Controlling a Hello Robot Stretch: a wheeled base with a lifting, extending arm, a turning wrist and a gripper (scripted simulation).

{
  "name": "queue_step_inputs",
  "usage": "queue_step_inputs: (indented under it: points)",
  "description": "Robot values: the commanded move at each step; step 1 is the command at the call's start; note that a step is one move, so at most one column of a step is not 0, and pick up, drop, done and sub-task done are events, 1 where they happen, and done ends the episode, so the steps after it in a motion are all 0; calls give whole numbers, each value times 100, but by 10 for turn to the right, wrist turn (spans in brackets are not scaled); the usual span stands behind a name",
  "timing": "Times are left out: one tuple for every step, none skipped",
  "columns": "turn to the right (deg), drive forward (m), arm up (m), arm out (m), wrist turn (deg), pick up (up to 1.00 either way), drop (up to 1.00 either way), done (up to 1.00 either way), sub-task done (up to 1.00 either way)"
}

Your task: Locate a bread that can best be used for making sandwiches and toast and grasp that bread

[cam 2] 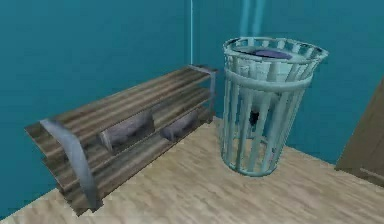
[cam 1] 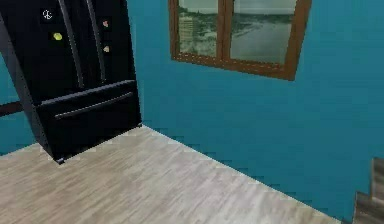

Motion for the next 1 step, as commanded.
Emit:
queue_step_inputs:
  points:
    - [-450,0,0,0,0,0,0,0,0]
